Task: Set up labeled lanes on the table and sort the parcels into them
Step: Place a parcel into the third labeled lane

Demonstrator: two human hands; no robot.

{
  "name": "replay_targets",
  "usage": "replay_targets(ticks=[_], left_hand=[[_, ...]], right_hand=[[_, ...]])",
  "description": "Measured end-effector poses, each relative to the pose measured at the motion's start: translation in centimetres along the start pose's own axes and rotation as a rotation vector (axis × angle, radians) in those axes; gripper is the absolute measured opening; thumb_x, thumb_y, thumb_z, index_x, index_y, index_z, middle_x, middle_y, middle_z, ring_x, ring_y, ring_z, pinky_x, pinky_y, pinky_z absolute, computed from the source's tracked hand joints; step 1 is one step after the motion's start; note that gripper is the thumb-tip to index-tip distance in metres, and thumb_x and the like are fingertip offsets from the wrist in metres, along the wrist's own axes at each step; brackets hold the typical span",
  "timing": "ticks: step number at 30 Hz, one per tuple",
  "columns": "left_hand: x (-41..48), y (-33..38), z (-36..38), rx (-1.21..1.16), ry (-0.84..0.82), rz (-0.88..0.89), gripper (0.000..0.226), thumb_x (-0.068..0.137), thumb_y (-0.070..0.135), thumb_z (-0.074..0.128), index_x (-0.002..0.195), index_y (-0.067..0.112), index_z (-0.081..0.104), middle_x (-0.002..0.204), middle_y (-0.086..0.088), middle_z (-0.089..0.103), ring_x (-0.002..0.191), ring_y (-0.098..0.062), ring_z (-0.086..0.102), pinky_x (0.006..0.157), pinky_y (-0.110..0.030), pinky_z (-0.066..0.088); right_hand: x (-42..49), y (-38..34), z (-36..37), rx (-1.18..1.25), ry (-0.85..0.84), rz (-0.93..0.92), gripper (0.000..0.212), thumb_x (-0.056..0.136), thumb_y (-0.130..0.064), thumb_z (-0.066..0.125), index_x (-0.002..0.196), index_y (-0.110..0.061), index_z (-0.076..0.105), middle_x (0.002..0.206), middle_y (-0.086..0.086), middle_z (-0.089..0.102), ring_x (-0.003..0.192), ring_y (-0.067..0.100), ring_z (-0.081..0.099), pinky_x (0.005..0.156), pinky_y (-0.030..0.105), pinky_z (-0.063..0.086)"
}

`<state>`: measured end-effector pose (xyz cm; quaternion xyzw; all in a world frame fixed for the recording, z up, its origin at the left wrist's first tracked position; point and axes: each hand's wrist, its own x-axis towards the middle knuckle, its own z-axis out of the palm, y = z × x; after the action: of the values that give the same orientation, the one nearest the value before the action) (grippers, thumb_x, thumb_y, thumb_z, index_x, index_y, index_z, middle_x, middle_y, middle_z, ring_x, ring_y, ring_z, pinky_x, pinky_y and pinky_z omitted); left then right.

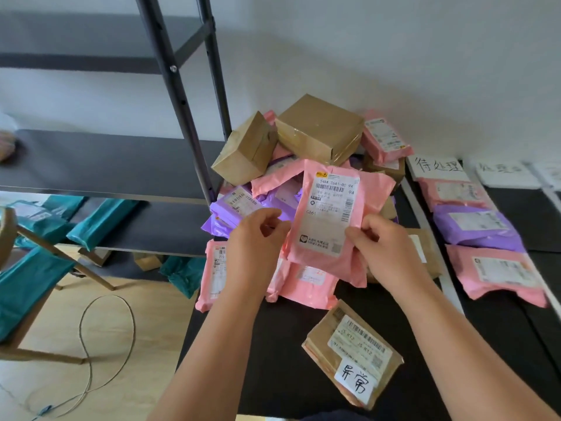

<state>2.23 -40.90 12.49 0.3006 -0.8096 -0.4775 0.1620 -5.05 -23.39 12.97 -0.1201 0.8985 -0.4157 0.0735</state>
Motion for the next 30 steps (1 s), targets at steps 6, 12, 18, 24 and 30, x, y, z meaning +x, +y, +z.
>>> replay_targets(ticks=[6, 12, 18, 24, 30], left_hand=[[-1.0, 3.6, -0.6, -0.157, -0.012, 0.056, 0.014, 0.085, 0.035, 0.075, 0.095, 0.042, 0.067, 0.084, 0.015, 0.068, 0.080, -0.004, 0.064, 0.068, -0.023, 0.053], [-1.0, 4.7, -2.4, -0.326, -0.014, -0.020, 0.015, 0.084, 0.025, 0.077, 0.097, 0.019, 0.078, 0.085, 0.010, 0.075, 0.076, -0.003, 0.069, 0.072, -0.022, 0.058], [-1.9, 5.8, -4.1, -0.503, -0.124, -0.052, 0.010, 0.084, 0.017, 0.076, 0.091, 0.010, 0.076, 0.082, -0.002, 0.077, 0.074, -0.016, 0.072, 0.067, -0.024, 0.060], [-2.9, 6.6, -4.9, -0.514, -0.177, -0.010, 0.010, 0.083, 0.016, 0.076, 0.090, 0.008, 0.076, 0.082, -0.002, 0.077, 0.074, -0.016, 0.074, 0.064, -0.020, 0.058], [-4.2, 7.3, -4.7, -0.518, -0.250, 0.032, 0.014, 0.081, 0.014, 0.077, 0.090, 0.003, 0.075, 0.085, -0.008, 0.077, 0.083, -0.027, 0.074, 0.077, -0.033, 0.061]], right_hand=[[-1.9, -2.5, -3.5, 0.105, -0.028, -0.126, 0.024, 0.093, -0.027, 0.064, 0.075, -0.012, 0.057, 0.076, -0.004, 0.067, 0.069, -0.001, 0.062, 0.061, 0.023, 0.046], [-2.9, -3.5, -4.4, 0.147, 0.001, -0.162, 0.016, 0.092, -0.026, 0.065, 0.083, -0.012, 0.064, 0.085, -0.015, 0.070, 0.082, -0.002, 0.065, 0.070, 0.016, 0.052], [-3.4, -3.9, -4.8, 0.264, 0.045, -0.125, 0.015, 0.093, -0.023, 0.066, 0.082, -0.012, 0.067, 0.075, -0.007, 0.069, 0.070, 0.004, 0.064, 0.062, 0.013, 0.048], [-3.7, -4.6, -5.9, 0.227, 0.172, -0.156, 0.020, 0.091, -0.037, 0.066, 0.087, -0.018, 0.066, 0.079, -0.007, 0.068, 0.073, 0.002, 0.064, 0.063, 0.009, 0.047], [-3.8, -5.6, -7.2, 0.111, 0.292, -0.205, 0.029, 0.091, -0.044, 0.063, 0.082, -0.017, 0.062, 0.074, -0.006, 0.065, 0.072, 0.005, 0.060, 0.062, 0.008, 0.045]])
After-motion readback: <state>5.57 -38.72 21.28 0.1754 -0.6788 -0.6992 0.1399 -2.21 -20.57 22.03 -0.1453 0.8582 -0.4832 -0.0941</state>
